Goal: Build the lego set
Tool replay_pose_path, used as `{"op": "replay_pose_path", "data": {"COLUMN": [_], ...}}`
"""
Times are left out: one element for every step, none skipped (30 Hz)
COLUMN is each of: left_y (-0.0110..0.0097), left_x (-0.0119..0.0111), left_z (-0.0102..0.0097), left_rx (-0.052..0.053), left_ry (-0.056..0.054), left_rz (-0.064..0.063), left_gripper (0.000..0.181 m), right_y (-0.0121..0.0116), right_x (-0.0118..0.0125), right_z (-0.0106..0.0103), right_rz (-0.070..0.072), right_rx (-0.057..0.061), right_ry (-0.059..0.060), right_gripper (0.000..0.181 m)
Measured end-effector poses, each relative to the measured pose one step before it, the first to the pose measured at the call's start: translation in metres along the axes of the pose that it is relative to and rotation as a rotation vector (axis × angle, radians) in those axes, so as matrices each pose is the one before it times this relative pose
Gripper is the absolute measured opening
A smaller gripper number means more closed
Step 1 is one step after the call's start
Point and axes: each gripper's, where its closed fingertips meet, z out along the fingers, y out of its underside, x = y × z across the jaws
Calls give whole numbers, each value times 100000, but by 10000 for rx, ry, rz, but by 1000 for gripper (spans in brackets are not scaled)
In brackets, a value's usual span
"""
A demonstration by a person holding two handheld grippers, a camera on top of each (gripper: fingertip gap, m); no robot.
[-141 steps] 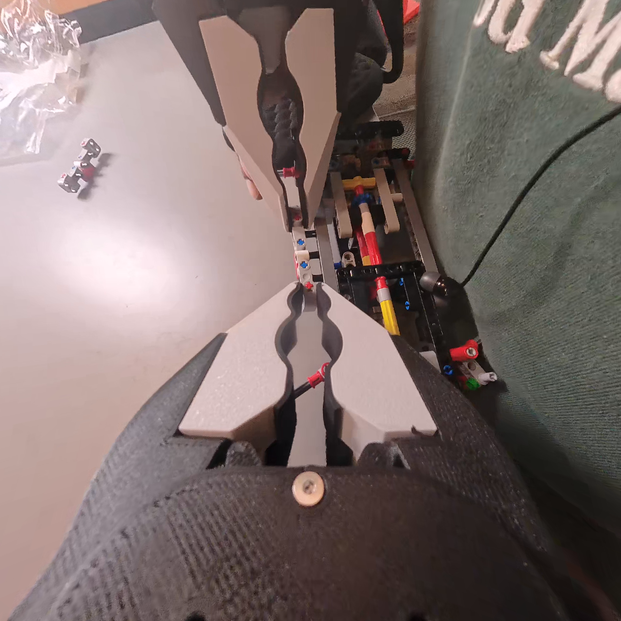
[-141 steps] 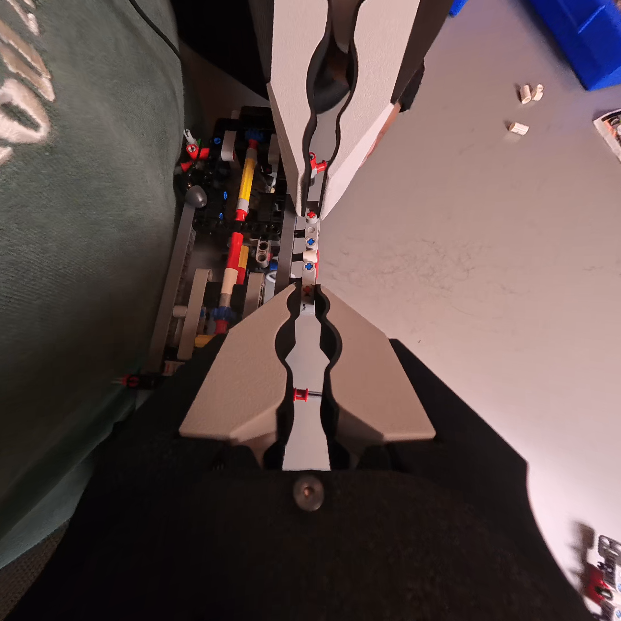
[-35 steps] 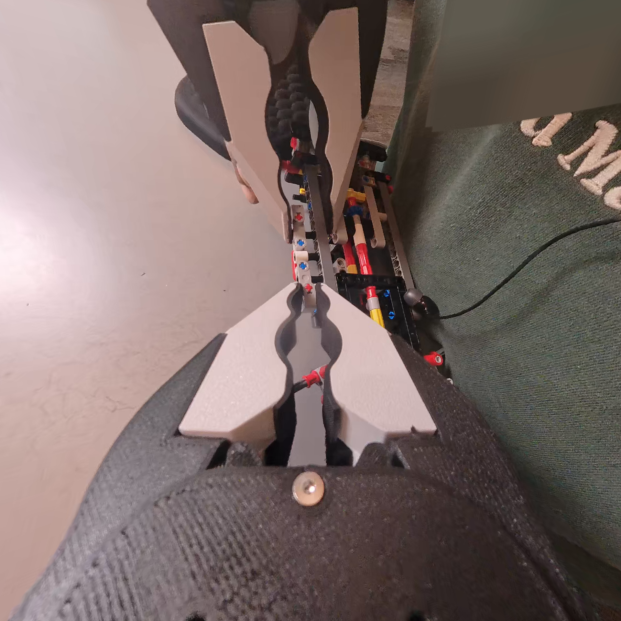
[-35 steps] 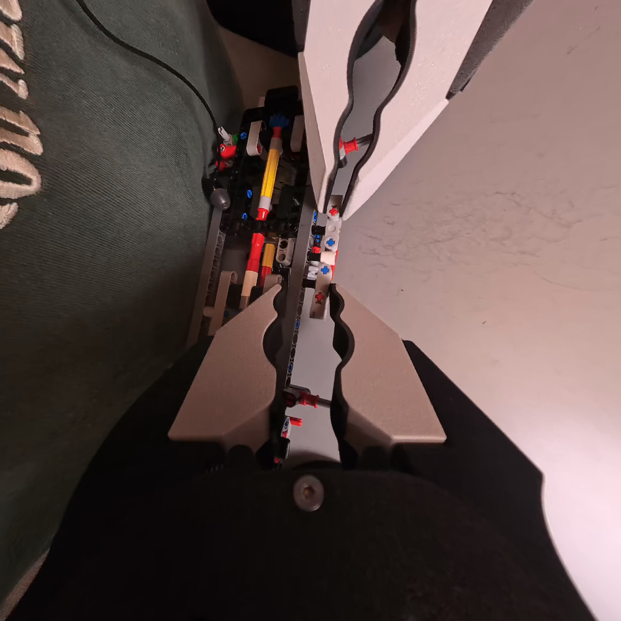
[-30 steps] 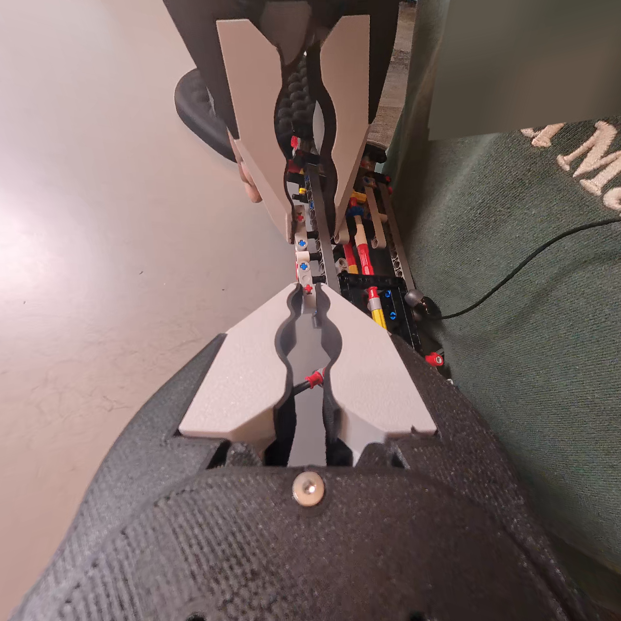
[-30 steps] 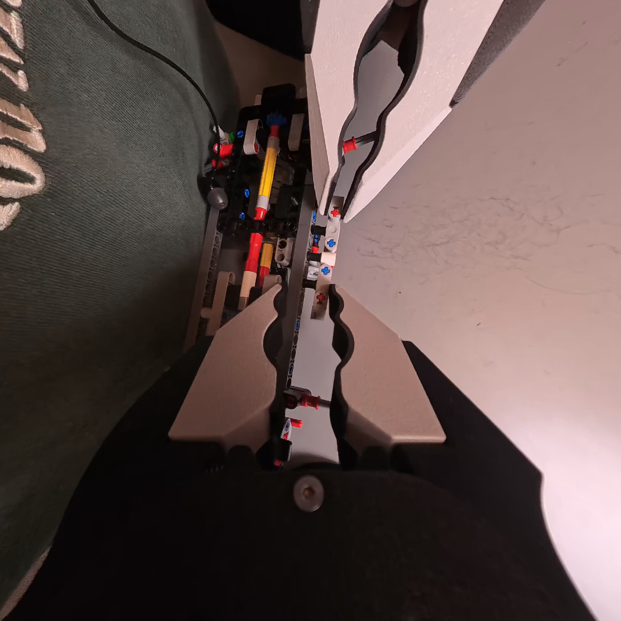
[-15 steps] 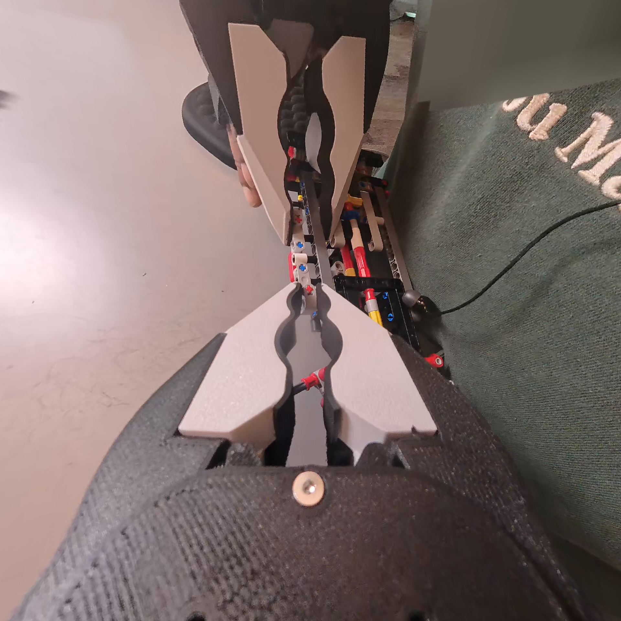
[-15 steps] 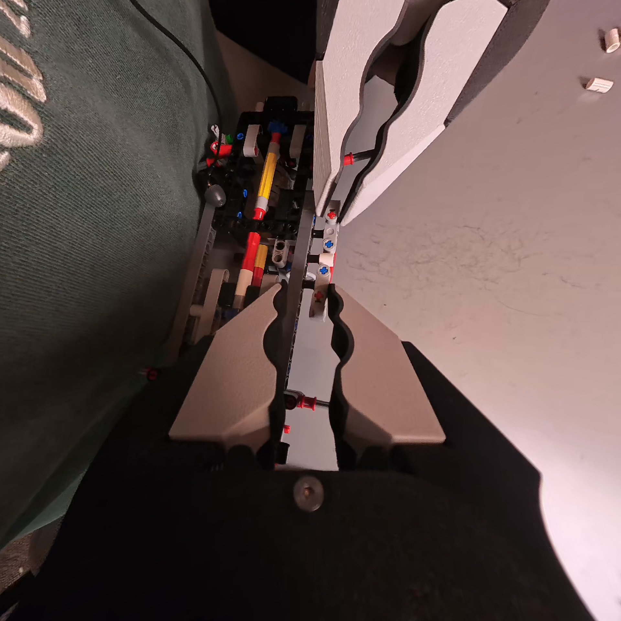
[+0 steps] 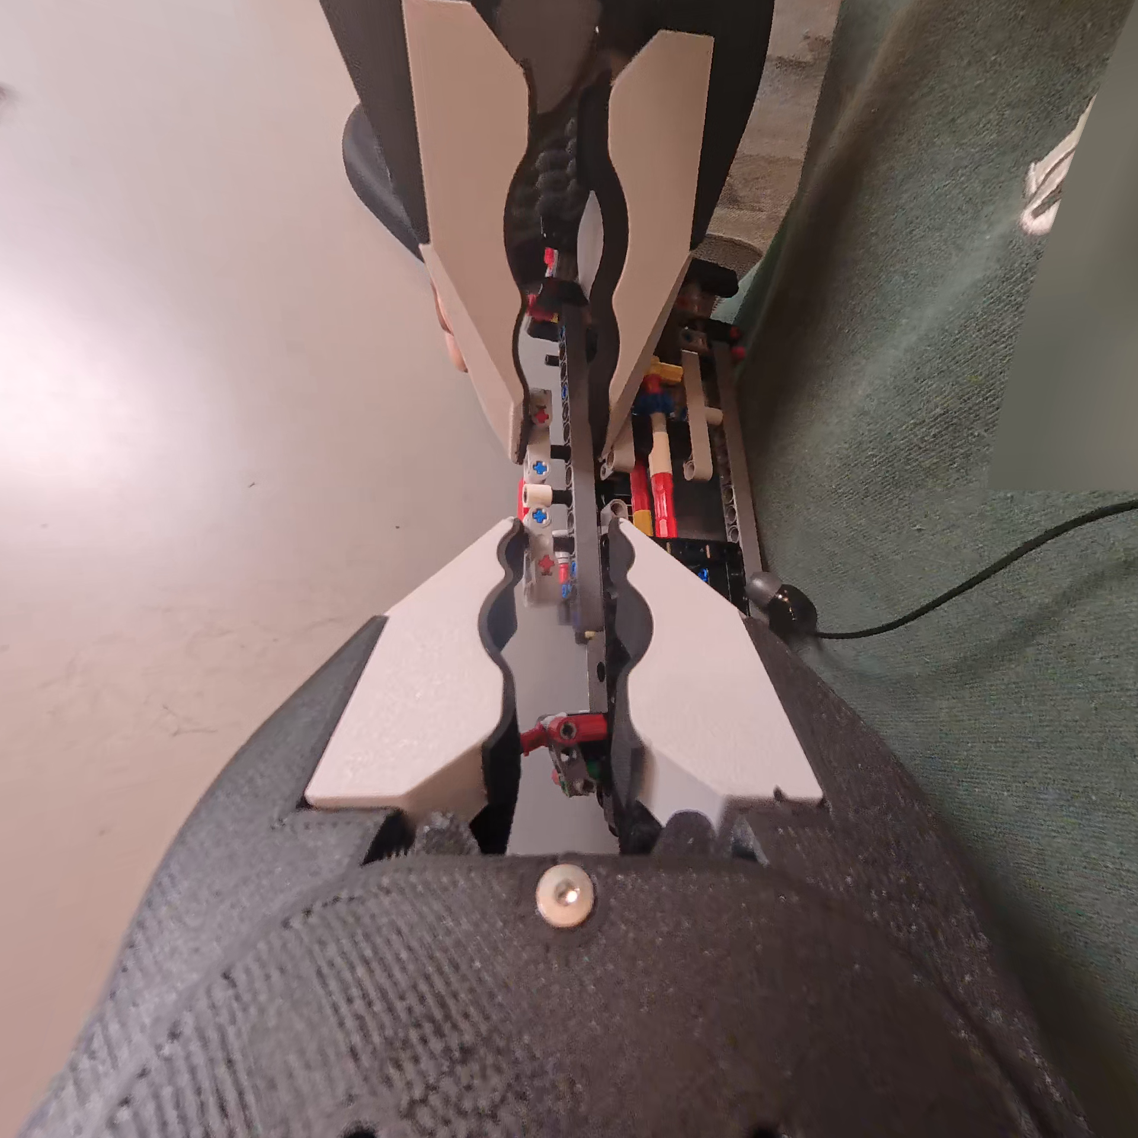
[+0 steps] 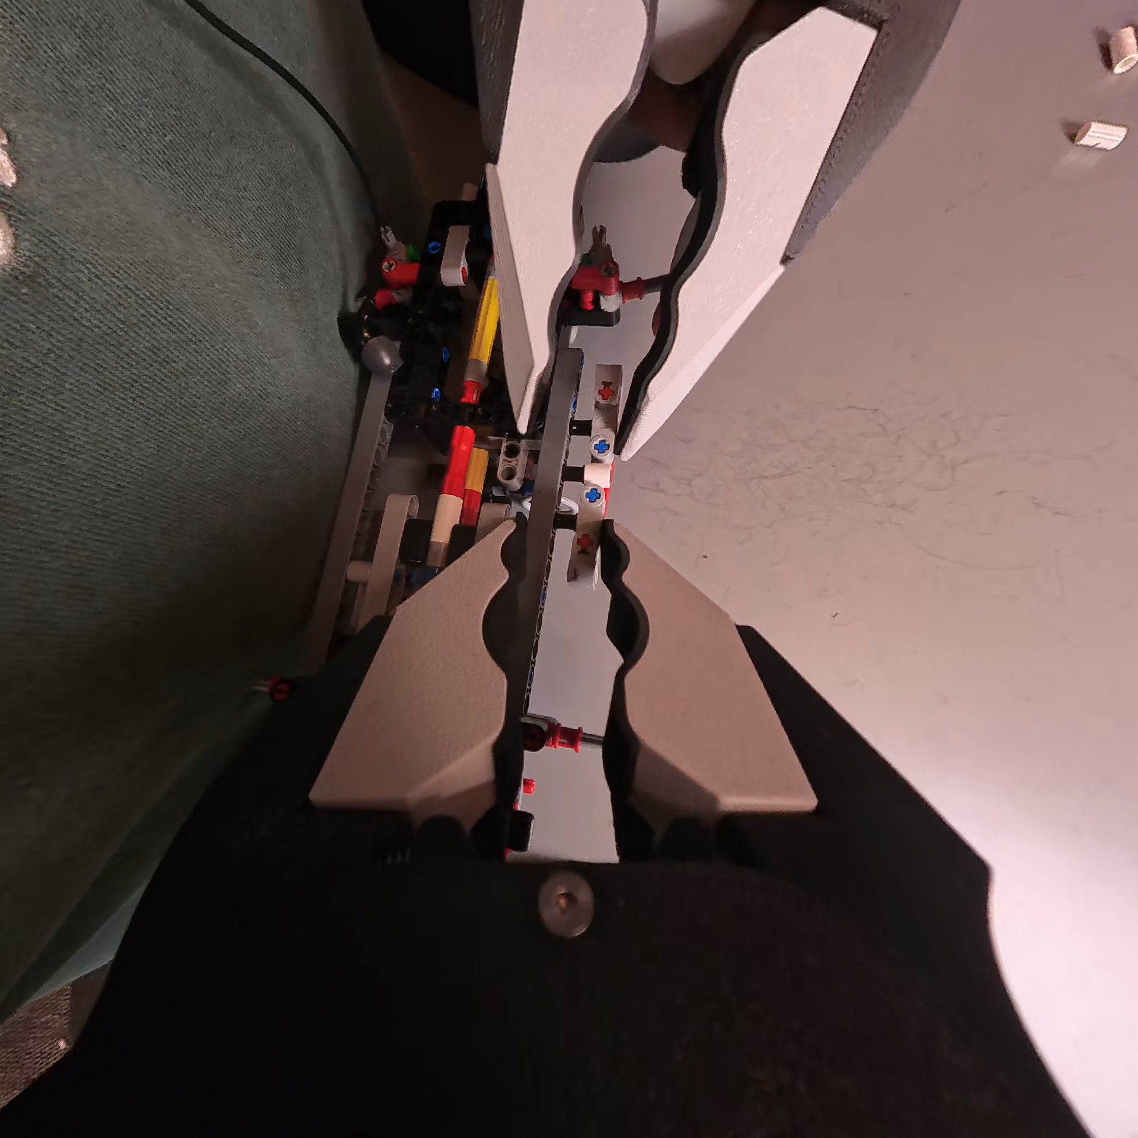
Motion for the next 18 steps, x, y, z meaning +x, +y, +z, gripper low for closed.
{"op": "replay_pose_path", "data": {"left_y": [32,31,36,39,36,28,24,-1,32,64,-25,-14,14,31,28,14,29,27], "left_x": [38,56,47,71,66,38,31,-19,-13,67,16,-9,6,17,29,36,37,36], "left_z": [42,43,49,46,41,34,10,18,32,39,6,22,26,32,17,17,-2,0], "left_rx": [-42,-22,-8,-3,-2,21,50,64,30,-6,18,16,19,27,17,1,-4,3], "left_ry": [-86,-35,-7,7,1,-10,-8,-39,-64,-54,-97,-102,-46,-5,-31,-68,-60,-22], "left_rz": [-47,-102,-126,-110,-81,-43,-36,-59,26,110,100,128,49,-32,-3,76,75,19], "left_gripper": [26,26,26,26,26,26,25,25,22,21,21,21,21,21,21,21,21,20], "right_y": [16,-8,3,-10,6,-7,-12,-22,-30,35,-2,14,5,19,15,1,-18,-26], "right_x": [-50,-40,-42,-88,-80,-67,-49,-66,-67,-22,-2,5,-14,-14,-23,-27,-12,-23], "right_z": [41,32,39,39,49,38,30,48,61,39,4,6,19,52,52,33,39,44], "right_rz": [13,10,2,1,14,41,34,10,-29,-47,-6,-26,-10,21,57,-1,-42,-35], "right_rx": [-4,4,-3,-6,0,15,15,0,-8,-50,-2,-8,-17,-6,0,-14,-15,-13], "right_ry": [-24,-18,-18,-41,-30,-33,-13,-16,4,27,21,25,11,-9,-23,1,38,38], "right_gripper": [22,22,22,22,22,22,22,22,22,22,22,22,22,22,22,21,21,21]}}
